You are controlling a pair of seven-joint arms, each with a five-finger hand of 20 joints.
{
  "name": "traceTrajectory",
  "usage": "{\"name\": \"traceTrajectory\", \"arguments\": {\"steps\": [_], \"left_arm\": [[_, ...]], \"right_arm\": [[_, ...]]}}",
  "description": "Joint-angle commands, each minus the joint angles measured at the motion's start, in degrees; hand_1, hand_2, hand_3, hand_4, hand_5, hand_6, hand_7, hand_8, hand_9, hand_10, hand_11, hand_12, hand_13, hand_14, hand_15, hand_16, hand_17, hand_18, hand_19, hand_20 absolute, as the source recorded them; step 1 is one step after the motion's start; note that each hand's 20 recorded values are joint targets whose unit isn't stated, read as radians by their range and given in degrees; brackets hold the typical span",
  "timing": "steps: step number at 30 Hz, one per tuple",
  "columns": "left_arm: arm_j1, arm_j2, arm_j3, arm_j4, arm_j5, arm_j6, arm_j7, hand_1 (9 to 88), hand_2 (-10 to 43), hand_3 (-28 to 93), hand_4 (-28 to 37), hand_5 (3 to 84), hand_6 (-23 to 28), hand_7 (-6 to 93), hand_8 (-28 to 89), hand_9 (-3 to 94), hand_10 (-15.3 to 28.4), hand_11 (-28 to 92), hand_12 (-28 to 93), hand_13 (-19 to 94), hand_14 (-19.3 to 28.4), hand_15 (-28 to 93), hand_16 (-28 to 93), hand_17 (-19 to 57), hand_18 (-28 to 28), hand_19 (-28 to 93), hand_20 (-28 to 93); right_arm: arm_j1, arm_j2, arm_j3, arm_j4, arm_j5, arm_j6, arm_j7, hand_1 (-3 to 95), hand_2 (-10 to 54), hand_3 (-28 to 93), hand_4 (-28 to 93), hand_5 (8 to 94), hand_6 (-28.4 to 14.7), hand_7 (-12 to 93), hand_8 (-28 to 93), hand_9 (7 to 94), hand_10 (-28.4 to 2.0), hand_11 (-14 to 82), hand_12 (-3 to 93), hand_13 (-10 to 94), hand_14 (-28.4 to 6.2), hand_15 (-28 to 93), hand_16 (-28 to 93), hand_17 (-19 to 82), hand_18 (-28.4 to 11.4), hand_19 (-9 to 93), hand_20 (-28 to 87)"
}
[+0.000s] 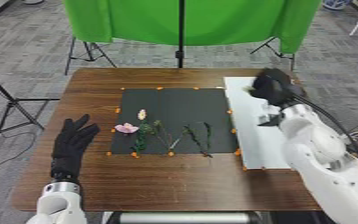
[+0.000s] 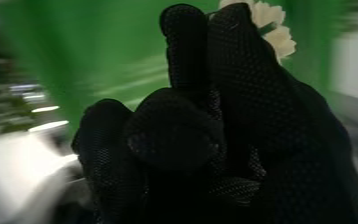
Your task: Arrange flowers
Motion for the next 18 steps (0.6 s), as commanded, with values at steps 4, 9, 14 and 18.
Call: {"name": "traceTrajectory", "arguments": {"steps": [4,9,14,18], "left_arm": [[0.13,-0.07,0.44,0.28,0.01,-0.23,-0.61,19.9,18.1,58,-28.3,44.3,3.9,10.5,-8,49.0,13.7,19,12,39,15.4,15,2,9.4,12.5,15,26],[-0.9,0.06,0.76,0.91,0.07,-0.34,-1.09,19.4,17.8,58,-28.3,44.5,3.9,10.6,-8,49.2,13.8,19,12,39,15.5,15,3,9.3,12.5,15,26],[-0.33,0.26,0.59,0.64,-0.03,-0.55,-0.73,19.1,17.5,58,-28.3,44.6,3.9,10.9,-7,49.2,13.8,19,12,39,15.4,16,3,9.2,12.5,15,26],[-0.29,0.26,0.7,0.66,-0.07,-0.65,-0.56,19.3,17.3,58,-28.3,44.9,3.9,11.2,-7,49.4,14.0,19,13,39,15.4,16,3,9.2,12.5,15,26]], "right_arm": [[18.23,-8.7,-21.07,3.58,-1.74,-4.27,-11.4,64.5,-9.5,54,-16,81.4,0.6,19,12,91.0,-8.0,6.7,38.9,90,-0.8,63,35,67,-9.2,93,59],[20.42,-11.43,-26.36,6.89,-5.59,-6.61,-16.05,63.7,-9.5,54,-16,80.5,1.0,19,11,90.5,-8.4,6.6,38.9,90,-0.7,64,35,67,-9.2,93,60],[21.6,-13.71,-29.1,9.6,-7.33,-8.03,-16.4,63.0,-9.5,55,-16,80.0,1.1,20,11,89.8,-9.2,6.1,38.4,89,-0.7,65,35,67,-9.1,93,61],[22.55,-16.26,-30.26,12.46,-9.57,-7.26,-16.96,63.1,-9.5,55,-16,79.7,0.9,20,10,89.3,-10.2,6.1,38.3,89,-0.6,65,35,67,-8.9,93,61]]}}
